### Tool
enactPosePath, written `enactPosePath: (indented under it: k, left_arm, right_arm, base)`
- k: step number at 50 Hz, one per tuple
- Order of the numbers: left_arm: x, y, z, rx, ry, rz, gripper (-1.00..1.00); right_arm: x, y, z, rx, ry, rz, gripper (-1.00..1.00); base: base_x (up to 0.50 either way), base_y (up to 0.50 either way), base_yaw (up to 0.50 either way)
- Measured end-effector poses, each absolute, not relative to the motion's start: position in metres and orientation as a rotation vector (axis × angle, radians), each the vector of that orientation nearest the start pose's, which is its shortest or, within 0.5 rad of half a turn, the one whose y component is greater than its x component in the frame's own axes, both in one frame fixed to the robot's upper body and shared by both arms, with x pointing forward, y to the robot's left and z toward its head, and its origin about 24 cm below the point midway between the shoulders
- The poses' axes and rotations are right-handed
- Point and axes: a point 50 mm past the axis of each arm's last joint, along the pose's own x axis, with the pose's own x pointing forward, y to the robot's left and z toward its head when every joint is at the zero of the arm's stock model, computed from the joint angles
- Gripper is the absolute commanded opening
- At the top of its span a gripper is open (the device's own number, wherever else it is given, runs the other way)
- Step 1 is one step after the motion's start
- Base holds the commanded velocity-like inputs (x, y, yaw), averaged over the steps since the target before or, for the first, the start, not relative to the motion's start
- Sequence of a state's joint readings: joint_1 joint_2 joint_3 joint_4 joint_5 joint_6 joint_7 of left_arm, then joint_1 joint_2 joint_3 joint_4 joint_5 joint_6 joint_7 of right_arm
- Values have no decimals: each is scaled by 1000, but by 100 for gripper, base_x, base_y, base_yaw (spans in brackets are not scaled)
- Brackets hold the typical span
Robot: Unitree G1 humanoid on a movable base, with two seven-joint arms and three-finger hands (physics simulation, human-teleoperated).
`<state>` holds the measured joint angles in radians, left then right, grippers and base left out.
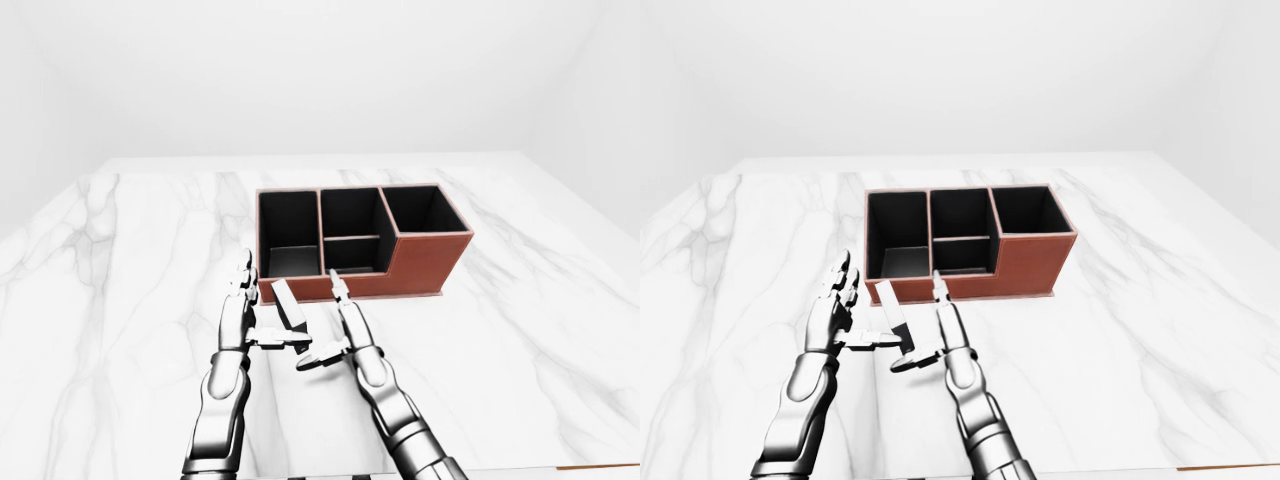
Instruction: Pick up the book and place it in the right compartment of the caddy.
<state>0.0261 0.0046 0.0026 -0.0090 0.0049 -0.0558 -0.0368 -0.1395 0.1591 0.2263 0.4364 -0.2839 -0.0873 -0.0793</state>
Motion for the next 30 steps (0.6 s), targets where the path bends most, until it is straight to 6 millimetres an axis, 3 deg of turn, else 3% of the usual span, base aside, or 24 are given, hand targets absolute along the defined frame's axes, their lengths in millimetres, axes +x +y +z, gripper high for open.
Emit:
enactPosePath:
  k: [30]
  left_arm:
    - [248, 150, 42, 11, -39, -30, 100]
  right_arm:
    - [262, -34, -13, -214, 181, 292, 100]
  base:
    - [0, 0, 0]
